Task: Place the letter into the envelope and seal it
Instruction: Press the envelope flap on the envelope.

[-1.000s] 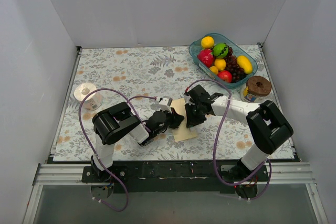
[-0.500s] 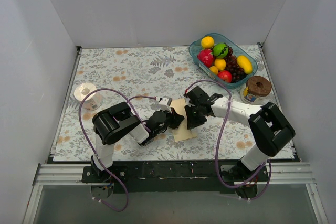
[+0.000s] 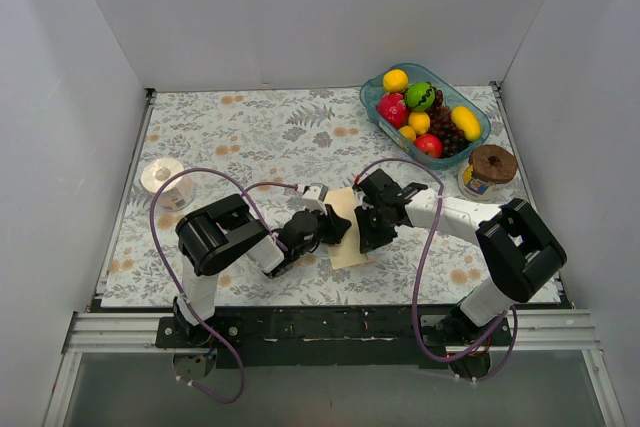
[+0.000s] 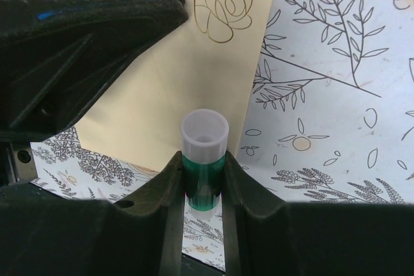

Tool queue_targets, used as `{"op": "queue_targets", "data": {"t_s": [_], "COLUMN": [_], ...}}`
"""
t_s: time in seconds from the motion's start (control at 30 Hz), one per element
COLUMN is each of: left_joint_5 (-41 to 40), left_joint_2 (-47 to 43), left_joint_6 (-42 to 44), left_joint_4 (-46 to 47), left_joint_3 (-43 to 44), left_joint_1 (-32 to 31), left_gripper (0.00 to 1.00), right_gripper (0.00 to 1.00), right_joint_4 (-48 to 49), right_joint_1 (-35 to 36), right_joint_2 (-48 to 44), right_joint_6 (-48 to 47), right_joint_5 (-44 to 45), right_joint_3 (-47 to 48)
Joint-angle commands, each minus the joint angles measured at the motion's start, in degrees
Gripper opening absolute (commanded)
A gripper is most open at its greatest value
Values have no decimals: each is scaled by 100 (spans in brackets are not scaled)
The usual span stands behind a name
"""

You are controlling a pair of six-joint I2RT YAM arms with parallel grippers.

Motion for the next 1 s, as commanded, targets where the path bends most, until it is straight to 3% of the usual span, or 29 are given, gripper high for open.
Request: {"op": "queue_targets", "data": {"t_s": [0.0,0.67,0.97], "left_joint_5": [-170,-65,348], "left_joint_2": [207,67,190], "left_joint_6": [119,884,1113], "left_joint_4": [-1102,-1436,-1208], "left_joint_3": [-75,391,444], "left_joint_1": [22,496,611], "left_gripper": [0,0,0], "right_gripper": [1,1,1], "right_joint_4": [174,235,244], "right_joint_1": [56,56,56], "right_joint_2": [262,394,438], "right_joint_6": [15,6,7], "right_joint_5": [-57,-4,13], "right_joint_3": [-249,-408,-399]}}
